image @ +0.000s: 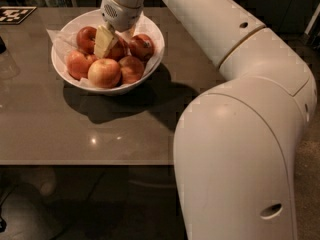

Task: Pick apple from white bowl

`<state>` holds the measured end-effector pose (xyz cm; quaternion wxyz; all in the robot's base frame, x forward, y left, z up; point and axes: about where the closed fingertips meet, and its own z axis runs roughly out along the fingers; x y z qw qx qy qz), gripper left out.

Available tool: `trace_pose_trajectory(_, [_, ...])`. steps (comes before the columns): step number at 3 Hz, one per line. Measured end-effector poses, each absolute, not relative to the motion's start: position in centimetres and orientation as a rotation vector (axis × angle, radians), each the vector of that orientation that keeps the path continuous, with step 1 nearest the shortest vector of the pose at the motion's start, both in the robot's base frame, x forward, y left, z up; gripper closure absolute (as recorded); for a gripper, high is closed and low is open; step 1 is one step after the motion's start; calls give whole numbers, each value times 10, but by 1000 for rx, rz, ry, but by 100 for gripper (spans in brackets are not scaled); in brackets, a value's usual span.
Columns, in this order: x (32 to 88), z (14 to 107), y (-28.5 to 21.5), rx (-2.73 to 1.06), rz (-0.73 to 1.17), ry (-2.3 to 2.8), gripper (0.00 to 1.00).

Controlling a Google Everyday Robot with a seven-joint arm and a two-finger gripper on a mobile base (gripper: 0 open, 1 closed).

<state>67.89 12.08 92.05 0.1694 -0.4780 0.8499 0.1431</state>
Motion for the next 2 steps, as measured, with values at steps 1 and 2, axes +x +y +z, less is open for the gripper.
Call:
trace_pose_trajectory(1, [670, 950, 125, -1385, 346, 2343, 100])
trace_pose_trajectory(2, [664, 976, 123, -1385, 302, 2297, 100])
